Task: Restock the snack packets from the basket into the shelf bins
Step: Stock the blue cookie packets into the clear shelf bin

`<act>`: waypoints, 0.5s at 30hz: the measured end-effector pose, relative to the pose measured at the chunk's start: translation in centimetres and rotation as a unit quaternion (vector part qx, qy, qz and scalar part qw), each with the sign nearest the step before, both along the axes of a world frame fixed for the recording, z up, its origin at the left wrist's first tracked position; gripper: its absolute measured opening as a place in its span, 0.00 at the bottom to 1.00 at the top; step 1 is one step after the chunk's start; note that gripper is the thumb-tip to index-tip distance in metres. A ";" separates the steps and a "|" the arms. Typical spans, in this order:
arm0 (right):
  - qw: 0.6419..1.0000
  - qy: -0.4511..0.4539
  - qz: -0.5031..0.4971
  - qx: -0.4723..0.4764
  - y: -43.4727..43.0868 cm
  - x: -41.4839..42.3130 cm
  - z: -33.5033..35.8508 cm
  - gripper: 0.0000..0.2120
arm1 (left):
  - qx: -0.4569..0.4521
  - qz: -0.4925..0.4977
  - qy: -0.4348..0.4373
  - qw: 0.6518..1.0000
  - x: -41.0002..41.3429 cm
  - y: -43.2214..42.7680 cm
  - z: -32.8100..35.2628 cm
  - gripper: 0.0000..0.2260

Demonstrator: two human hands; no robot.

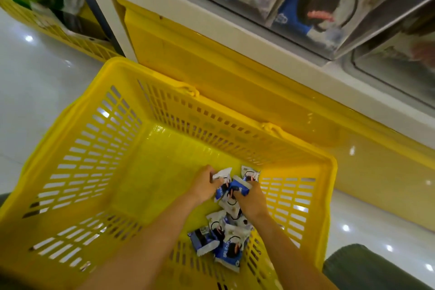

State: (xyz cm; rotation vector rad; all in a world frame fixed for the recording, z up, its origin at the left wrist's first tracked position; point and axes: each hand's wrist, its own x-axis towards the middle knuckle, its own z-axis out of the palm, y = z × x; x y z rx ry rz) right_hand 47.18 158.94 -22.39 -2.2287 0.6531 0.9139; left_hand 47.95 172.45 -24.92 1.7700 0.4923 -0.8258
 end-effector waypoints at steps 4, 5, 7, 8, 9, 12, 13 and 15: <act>0.995 -0.050 -0.066 0.054 0.1 0.0 1.5 0.18 | -0.049 0.121 0.006 0.991 0.4 1.2 2.0 0.09; 0.993 -0.064 -0.076 0.066 0.2 0.0 2.0 0.16 | -0.068 0.161 0.007 0.985 0.4 1.6 2.7 0.07; 0.987 -0.095 -0.099 0.089 0.4 0.0 3.3 0.14 | -0.118 0.238 0.022 0.964 0.5 2.4 4.1 0.06; 0.983 -0.109 -0.109 0.097 0.5 0.1 4.2 0.14 | -0.141 0.270 0.028 0.952 0.4 2.8 4.7 0.07; 0.981 -0.120 -0.115 0.100 0.6 0.1 5.0 0.15 | -0.161 0.297 0.030 0.941 0.4 3.1 5.4 0.08; 0.976 -0.171 -0.090 0.097 0.8 0.5 7.2 0.10 | -0.205 0.337 0.016 0.919 -0.1 3.6 7.3 0.10; 0.974 -0.187 -0.079 0.097 0.9 0.7 8.2 0.11 | -0.223 0.342 0.009 0.913 -0.2 3.7 8.0 0.09; 0.964 -0.210 -0.095 0.135 0.9 1.2 9.9 0.07 | -0.243 0.350 0.000 0.905 -0.4 3.9 9.4 0.06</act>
